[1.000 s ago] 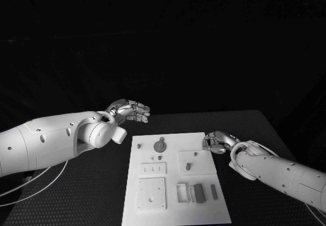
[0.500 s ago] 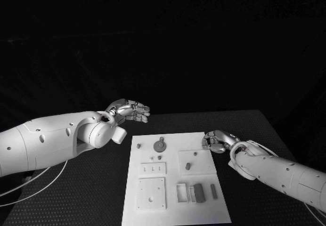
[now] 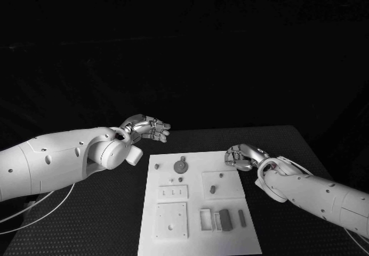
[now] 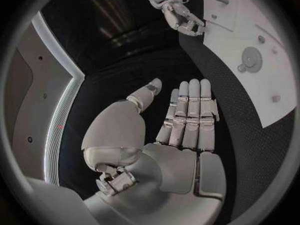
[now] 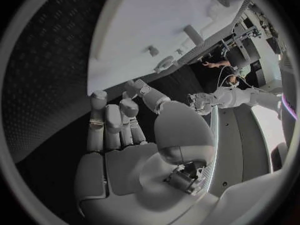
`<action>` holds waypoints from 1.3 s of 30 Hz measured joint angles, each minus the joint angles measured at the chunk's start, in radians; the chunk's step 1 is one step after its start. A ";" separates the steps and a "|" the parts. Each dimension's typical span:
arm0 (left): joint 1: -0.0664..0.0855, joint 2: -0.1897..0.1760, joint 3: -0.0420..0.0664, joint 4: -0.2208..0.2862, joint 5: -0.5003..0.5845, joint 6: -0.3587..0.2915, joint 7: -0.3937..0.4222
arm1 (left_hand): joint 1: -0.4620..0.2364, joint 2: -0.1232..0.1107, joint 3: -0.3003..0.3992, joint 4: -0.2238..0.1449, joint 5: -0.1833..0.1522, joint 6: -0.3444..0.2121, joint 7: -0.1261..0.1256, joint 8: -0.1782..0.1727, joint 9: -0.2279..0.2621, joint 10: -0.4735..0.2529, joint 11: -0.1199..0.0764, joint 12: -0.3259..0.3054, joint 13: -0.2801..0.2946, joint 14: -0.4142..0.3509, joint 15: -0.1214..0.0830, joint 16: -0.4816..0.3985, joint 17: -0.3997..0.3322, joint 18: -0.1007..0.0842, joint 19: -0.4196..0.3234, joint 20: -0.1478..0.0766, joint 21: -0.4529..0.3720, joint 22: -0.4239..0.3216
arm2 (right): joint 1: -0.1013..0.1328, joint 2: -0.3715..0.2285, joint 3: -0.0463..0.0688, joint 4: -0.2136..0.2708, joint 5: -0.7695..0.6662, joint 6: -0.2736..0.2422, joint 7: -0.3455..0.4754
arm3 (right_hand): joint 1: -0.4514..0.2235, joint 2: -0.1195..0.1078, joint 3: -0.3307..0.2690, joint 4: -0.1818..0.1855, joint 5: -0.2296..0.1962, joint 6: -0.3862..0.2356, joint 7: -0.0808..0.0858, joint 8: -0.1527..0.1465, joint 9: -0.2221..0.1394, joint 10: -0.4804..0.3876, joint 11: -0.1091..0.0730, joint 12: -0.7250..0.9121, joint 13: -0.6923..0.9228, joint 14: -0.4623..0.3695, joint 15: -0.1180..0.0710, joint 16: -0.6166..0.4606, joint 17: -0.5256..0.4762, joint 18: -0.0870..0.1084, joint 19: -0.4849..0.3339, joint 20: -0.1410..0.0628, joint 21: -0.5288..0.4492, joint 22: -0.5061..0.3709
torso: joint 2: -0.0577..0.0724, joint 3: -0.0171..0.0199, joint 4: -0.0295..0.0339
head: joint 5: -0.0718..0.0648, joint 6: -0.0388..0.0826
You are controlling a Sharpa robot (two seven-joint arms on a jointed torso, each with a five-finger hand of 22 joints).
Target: Assemble the parts on the task board
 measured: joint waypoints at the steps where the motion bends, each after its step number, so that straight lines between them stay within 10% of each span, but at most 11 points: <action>1: 0.000 0.001 0.000 0.000 -0.014 0.002 -0.013 | -0.015 -0.004 -0.005 0.011 0.000 0.006 -0.005 0.000 0.001 0.009 -0.003 0.002 0.003 0.004 -0.004 0.000 0.003 0.000 0.000 0.000 0.000 0.001 | 0.010 0.000 0.001 0.013 -0.007 0.001 -0.005 | 0.000 0.000 0.000 0.000 0.000 0.000 0.000 0.000 0.000 0.000 0.000 0.000 0.000 0.000 0.000 0.000 0.000 0.000 0.001 -0.001 0.000 0.000 | 0.000 0.0001 0.0000 | 0.000 0.002; 16: -0.003 0.061 -0.001 0.007 -0.195 0.074 -0.214 | -0.039 -0.005 -0.022 0.023 0.000 0.017 -0.010 0.004 0.001 0.018 -0.012 0.009 0.008 0.013 -0.006 0.000 0.011 -0.007 0.007 -0.007 0.000 0.005 | 0.080 0.003 0.001 0.257 -0.135 0.044 -0.136 | 0.000 0.000 0.000 0.000 0.000 0.003 -0.003 -0.001 0.003 0.004 -0.004 0.000 0.000 0.005 -0.001 0.000 -0.001 0.000 0.003 0.000 0.000 0.000 | -0.011 -0.0056 -0.0028 | 0.015 0.020; 39: -0.008 0.088 -0.001 0.055 -0.218 0.105 -0.301 | -0.103 0.038 -0.108 0.008 0.000 0.044 -0.015 -0.016 -0.017 0.059 -0.031 0.032 0.051 0.039 -0.025 0.031 0.091 -0.012 0.035 -0.025 0.015 0.032 | 0.089 0.053 0.002 0.322 -0.199 0.065 -0.206 | 0.007 -0.007 0.000 0.000 0.000 0.010 -0.009 0.003 0.005 0.009 -0.009 -0.001 -0.003 0.014 -0.002 0.000 0.002 0.000 0.009 -0.002 0.000 0.000 | -0.015 -0.0104 -0.0014 | 0.027 0.016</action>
